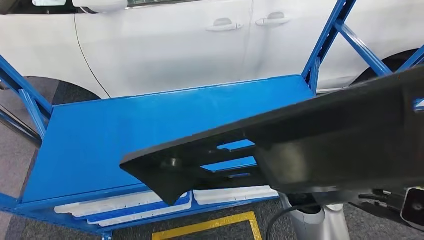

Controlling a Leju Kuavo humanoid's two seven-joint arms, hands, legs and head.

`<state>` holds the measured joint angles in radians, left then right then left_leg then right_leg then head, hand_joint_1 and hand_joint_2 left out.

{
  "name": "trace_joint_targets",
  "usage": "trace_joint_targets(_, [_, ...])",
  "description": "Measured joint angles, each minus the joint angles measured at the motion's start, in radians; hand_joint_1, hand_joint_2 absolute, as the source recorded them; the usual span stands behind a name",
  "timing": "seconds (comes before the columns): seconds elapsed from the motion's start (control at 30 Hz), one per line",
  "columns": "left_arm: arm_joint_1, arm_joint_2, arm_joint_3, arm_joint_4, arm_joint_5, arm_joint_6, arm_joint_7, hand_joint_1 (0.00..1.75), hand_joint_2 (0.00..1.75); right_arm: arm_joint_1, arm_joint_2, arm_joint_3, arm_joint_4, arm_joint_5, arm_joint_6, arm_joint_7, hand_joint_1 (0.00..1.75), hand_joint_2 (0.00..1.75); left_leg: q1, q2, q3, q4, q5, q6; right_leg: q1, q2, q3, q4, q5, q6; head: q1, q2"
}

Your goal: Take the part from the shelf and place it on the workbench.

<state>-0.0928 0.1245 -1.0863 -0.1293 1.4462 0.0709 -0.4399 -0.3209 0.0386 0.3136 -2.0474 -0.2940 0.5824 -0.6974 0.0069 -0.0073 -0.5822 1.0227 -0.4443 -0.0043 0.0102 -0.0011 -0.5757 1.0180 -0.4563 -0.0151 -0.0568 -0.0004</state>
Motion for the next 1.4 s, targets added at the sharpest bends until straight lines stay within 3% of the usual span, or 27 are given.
trace_joint_targets(0.07, [0.0,-0.001,0.0,0.0,0.0,0.002,0.001,0.0,1.75,0.006,0.001,0.015,0.005,-0.001,0.004,0.002,1.75,1.75,0.003,0.001,-0.004,-0.006,0.008,0.012,0.0,0.001,-0.005,0.003,-0.003,0.009,0.0,0.0])
trace_joint_targets(0.1, [-0.001,-0.001,0.0,0.0,0.0,0.003,0.002,0.0,1.75,0.007,0.001,0.02,0.007,0.003,0.005,0.003,1.75,1.75,0.006,0.001,-0.005,-0.011,0.014,0.019,0.0,0.002,-0.011,0.019,-0.02,0.015,0.0,0.0])
trace_joint_targets(0.2, [-0.004,-0.002,0.0,0.0,0.0,0.011,0.007,0.0,1.75,0.016,0.001,0.038,0.015,0.029,0.008,0.003,1.75,1.75,0.009,0.003,-0.019,-0.017,0.029,0.03,-0.01,0.002,-0.068,0.176,-0.131,0.031,0.0,0.0])
trace_joint_targets(0.23, [-0.004,-0.002,0.0,0.0,0.0,0.015,0.01,0.0,1.75,0.023,0.001,0.044,0.018,0.043,0.011,0.002,1.75,1.75,0.009,0.003,-0.026,-0.016,0.034,0.03,-0.015,0.002,-0.088,0.235,-0.16,0.035,0.0,0.0])
trace_joint_targets(0.27, [-0.004,-0.003,0.0,0.0,0.0,0.018,0.012,0.0,1.75,0.029,0.001,0.049,0.021,0.057,0.017,0.003,1.75,1.75,0.009,0.003,-0.034,-0.015,0.039,0.028,-0.018,0.002,-0.095,0.266,-0.17,0.038,0.0,0.0])
trace_joint_targets(0.3, [-0.004,-0.004,0.0,0.0,0.0,0.022,0.015,0.0,1.75,0.034,0.001,0.054,0.026,0.069,0.022,0.003,1.75,1.75,0.01,0.003,-0.042,-0.014,0.045,0.026,-0.022,0.002,-0.082,0.259,-0.16,0.04,0.0,0.0])
trace_joint_targets(0.33, [-0.004,-0.005,0.0,0.0,0.0,0.025,0.018,0.0,1.75,0.035,0.001,0.06,0.031,0.077,0.024,0.003,1.75,1.75,0.01,0.003,-0.049,-0.011,0.05,0.023,-0.024,0.002,-0.049,0.212,-0.135,0.041,0.0,0.0])
trace_joint_targets(0.4, [-0.004,-0.006,0.0,0.0,0.0,0.029,0.024,0.0,1.75,0.029,0.001,0.077,0.042,0.079,0.014,0.007,1.75,1.75,0.011,0.002,-0.062,-0.008,0.06,0.014,-0.025,0.002,0.041,0.068,-0.087,0.038,0.0,0.0])
trace_joint_targets(0.43, [-0.005,-0.007,0.0,0.0,0.0,0.029,0.026,0.0,1.75,0.024,0.0,0.087,0.046,0.076,0.003,0.011,1.75,1.75,0.011,0.001,-0.065,-0.008,0.066,0.009,-0.022,0.003,0.069,0.019,-0.071,0.035,0.0,0.0])
trace_joint_targets(0.47, [-0.005,-0.007,0.0,0.0,0.0,0.029,0.029,0.0,1.75,0.018,-0.001,0.098,0.05,0.074,-0.007,0.016,1.75,1.75,0.011,0.001,-0.066,-0.008,0.072,0.002,-0.019,0.004,0.081,-0.009,-0.066,0.031,0.0,0.0])
trace_joint_targets(0.57, [-0.004,-0.006,-0.001,0.0,0.0,0.032,0.04,0.0,1.75,0.004,-0.01,0.132,0.067,0.072,-0.036,0.019,1.75,1.75,0.013,0.0,-0.071,-0.015,0.088,-0.019,-0.015,0.004,0.067,-0.02,-0.046,0.012,0.0,0.0])
trace_joint_targets(0.63, [-0.002,-0.005,-0.002,0.001,0.0,0.034,0.045,0.0,1.75,-0.001,-0.016,0.155,0.081,0.078,-0.052,0.014,1.75,1.75,0.015,0.0,-0.091,0.024,0.04,-0.026,-0.017,0.0,0.05,-0.027,-0.023,-0.006,0.0,0.0])
trace_joint_targets(0.7, [-0.002,-0.004,-0.004,0.001,0.0,0.034,0.048,0.0,1.75,-0.003,-0.019,0.176,0.092,0.089,-0.066,0.011,1.75,1.75,0.015,0.001,-0.126,0.14,-0.063,-0.028,-0.015,-0.002,0.026,-0.028,-0.001,-0.017,0.0,0.0])
trace_joint_targets(0.73, [-0.003,-0.003,-0.007,0.001,0.0,0.034,0.049,0.0,1.75,-0.003,-0.021,0.186,0.096,0.095,-0.071,0.008,1.75,1.75,0.015,0.001,-0.141,0.207,-0.102,-0.03,-0.013,-0.003,0.012,-0.027,0.008,-0.018,0.0,0.0])
trace_joint_targets(0.77, [-0.003,-0.002,-0.01,0.001,0.0,0.033,0.051,0.0,1.75,-0.002,-0.023,0.195,0.1,0.101,-0.076,0.006,1.75,1.75,0.015,0.001,-0.145,0.257,-0.12,-0.031,-0.01,-0.003,-0.002,-0.025,0.018,-0.019,0.0,0.0])
trace_joint_targets(0.8, [-0.003,-0.002,-0.013,0.001,0.0,0.032,0.052,0.0,1.75,-0.002,-0.025,0.203,0.103,0.106,-0.081,0.005,1.75,1.75,0.015,0.001,-0.133,0.276,-0.116,-0.032,-0.008,-0.004,-0.017,-0.022,0.027,-0.018,0.0,0.0])
trace_joint_targets(0.83, [-0.003,-0.001,-0.018,0.001,0.0,0.031,0.053,0.0,1.75,-0.001,-0.028,0.209,0.105,0.112,-0.086,0.004,1.75,1.75,0.015,0.001,-0.102,0.256,-0.095,-0.03,-0.006,-0.004,-0.031,-0.018,0.035,-0.017,0.0,0.0])
trace_joint_targets(0.9, [-0.005,0.002,-0.025,0.001,0.0,0.03,0.054,0.0,1.75,-0.001,-0.033,0.215,0.105,0.123,-0.095,0.003,1.75,1.75,0.014,0.001,0.0,0.128,-0.061,-0.024,-0.004,-0.004,-0.053,-0.009,0.048,-0.013,0.0,0.0])
trace_joint_targets(0.97, [-0.009,0.006,-0.029,0.001,0.0,0.028,0.053,0.0,1.75,0.0,-0.038,0.218,0.104,0.132,-0.096,0.003,1.75,1.75,0.009,0.0,0.077,0.012,-0.066,-0.014,-0.002,-0.004,-0.066,0.0,0.058,-0.004,0.0,0.0])
trace_joint_targets(1.0, [-0.011,0.007,-0.031,0.001,0.0,0.027,0.054,0.0,1.75,0.0,-0.041,0.219,0.103,0.133,-0.093,0.002,1.75,1.75,0.005,0.0,0.09,-0.014,-0.074,-0.008,-0.002,-0.005,-0.069,0.002,0.065,0.002,0.0,0.0])
trace_joint_targets(1.07, [-0.011,0.008,-0.034,0.001,0.0,0.026,0.056,0.0,1.75,0.003,-0.047,0.217,0.102,0.13,-0.08,0.002,1.75,1.75,0.004,0.001,0.084,-0.022,-0.063,0.003,-0.004,-0.003,-0.071,0.002,0.075,0.014,0.0,0.0])
trace_joint_targets(1.13, [-0.012,0.007,-0.036,0.001,0.0,0.025,0.059,0.0,1.75,0.006,-0.051,0.205,0.102,0.127,-0.059,0.002,1.75,1.75,0.009,0.006,0.071,-0.026,-0.043,0.017,-0.006,0.001,-0.086,0.033,0.036,0.025,0.0,0.0])
trace_joint_targets(1.23, [-0.012,0.004,-0.041,0.001,0.0,0.028,0.067,0.0,1.75,0.009,-0.055,0.182,0.102,0.129,-0.033,0.002,1.75,1.75,0.012,0.01,0.032,-0.026,-0.009,0.026,-0.012,0.003,-0.135,0.202,-0.104,0.038,0.0,0.0])
trace_joint_targets(1.27, [-0.012,0.003,-0.044,0.001,0.0,0.029,0.07,0.0,1.75,0.01,-0.057,0.177,0.102,0.13,-0.029,0.002,1.75,1.75,0.011,0.01,0.017,-0.025,0.002,0.025,-0.014,0.002,-0.144,0.257,-0.125,0.041,0.0,0.0])
trace_joint_targets(1.3, [-0.012,0.002,-0.046,0.001,0.0,0.031,0.073,0.0,1.75,0.012,-0.058,0.172,0.102,0.13,-0.026,0.002,1.75,1.75,0.011,0.011,0.002,-0.022,0.011,0.023,-0.016,0.002,-0.139,0.284,-0.122,0.043,0.0,0.0])
trace_joint_targets(1.33, [-0.012,0.002,-0.048,0.001,0.0,0.031,0.075,0.0,1.75,0.013,-0.059,0.168,0.102,0.13,-0.025,0.002,1.75,1.75,0.011,0.011,-0.013,-0.019,0.02,0.021,-0.018,0.002,-0.117,0.277,-0.101,0.043,0.0,0.0])
trace_joint_targets(1.4, [-0.012,-0.001,-0.05,0.001,0.0,0.032,0.078,0.0,1.75,0.013,-0.06,0.163,0.102,0.13,-0.019,0.002,1.75,1.75,0.011,0.011,-0.038,-0.011,0.036,0.015,-0.02,0.002,-0.024,0.162,-0.056,0.039,0.0,0.0])
